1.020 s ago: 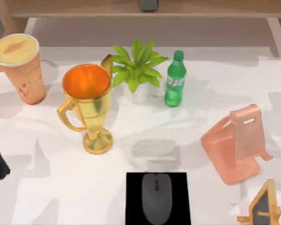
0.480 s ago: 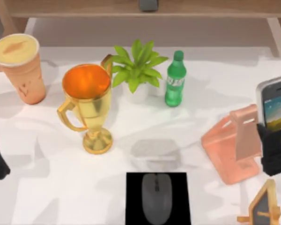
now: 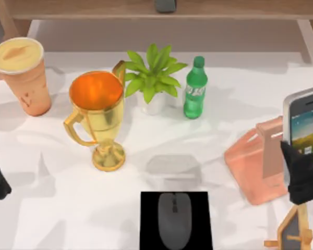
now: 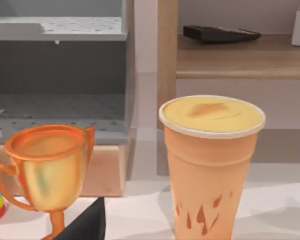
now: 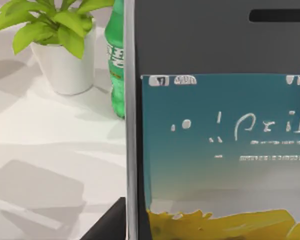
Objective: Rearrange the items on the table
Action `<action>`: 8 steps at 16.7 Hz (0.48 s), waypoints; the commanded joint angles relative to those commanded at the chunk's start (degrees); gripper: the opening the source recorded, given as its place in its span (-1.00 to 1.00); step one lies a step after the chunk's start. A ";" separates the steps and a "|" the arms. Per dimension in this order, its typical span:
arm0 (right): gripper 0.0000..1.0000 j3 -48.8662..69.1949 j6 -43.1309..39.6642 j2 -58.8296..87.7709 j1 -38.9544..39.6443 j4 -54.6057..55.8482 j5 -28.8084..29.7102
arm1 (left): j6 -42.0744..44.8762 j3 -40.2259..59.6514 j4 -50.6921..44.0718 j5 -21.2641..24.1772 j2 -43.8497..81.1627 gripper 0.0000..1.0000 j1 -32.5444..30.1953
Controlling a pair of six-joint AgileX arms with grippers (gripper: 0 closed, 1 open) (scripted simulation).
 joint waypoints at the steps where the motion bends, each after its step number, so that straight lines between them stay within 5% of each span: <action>1: -1.00 -0.01 0.08 0.04 -0.07 0.10 0.02 | 0.00 0.00 0.00 0.00 0.00 1.00 0.00; 8: -1.00 -0.16 1.68 8.94 -2.36 10.63 -1.96 | 0.00 0.00 0.00 0.00 0.00 1.00 0.00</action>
